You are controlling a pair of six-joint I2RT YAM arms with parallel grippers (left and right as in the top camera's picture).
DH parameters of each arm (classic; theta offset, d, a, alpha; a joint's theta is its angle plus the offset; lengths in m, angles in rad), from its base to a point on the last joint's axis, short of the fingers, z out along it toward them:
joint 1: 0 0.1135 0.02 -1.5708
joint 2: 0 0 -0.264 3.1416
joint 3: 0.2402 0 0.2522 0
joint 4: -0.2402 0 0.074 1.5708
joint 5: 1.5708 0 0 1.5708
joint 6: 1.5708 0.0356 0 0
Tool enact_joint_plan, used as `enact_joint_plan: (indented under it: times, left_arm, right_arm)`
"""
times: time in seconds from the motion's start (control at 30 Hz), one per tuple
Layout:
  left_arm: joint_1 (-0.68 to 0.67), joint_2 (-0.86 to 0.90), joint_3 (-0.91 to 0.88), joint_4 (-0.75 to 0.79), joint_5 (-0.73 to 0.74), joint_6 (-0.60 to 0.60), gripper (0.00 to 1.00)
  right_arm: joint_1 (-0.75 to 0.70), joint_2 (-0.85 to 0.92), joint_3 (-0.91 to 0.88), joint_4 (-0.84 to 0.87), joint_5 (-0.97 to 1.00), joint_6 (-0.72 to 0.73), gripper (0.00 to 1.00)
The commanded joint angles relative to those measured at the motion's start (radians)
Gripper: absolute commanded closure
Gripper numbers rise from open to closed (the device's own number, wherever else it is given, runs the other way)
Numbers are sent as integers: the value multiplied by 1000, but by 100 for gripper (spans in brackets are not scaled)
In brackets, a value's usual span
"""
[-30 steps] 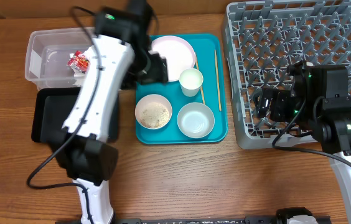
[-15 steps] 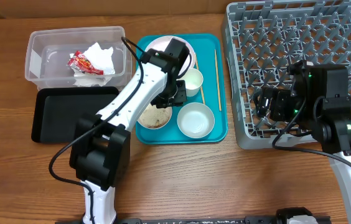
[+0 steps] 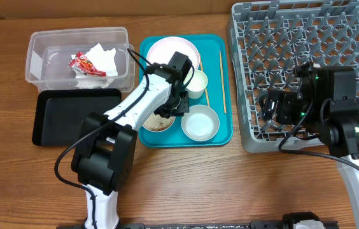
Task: Sort waste into correct bins and load items into the dishwasher
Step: 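Grasp the pink bowl of rice with the left gripper and lift it, then tip the bowl with the left gripper to pour rice onto the black tray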
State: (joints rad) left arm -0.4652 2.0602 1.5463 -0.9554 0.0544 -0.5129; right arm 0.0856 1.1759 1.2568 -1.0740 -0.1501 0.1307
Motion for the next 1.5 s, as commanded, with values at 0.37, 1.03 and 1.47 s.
enact_joint_plan:
  times: [0.37,1.03,1.47]
  left_arm:
    - [-6,-3,-53,11,-66,19,96]
    - [239,-138,339,-496,91,169,96]
    - [666,-164,170,-486,657,688,96]
  right_arm:
    - [-2,-1,24,-2,-17,0,0]
    - [-2,-1,24,-1,-35,0,0]
    - [-2,-1,24,3,-55,1,0]
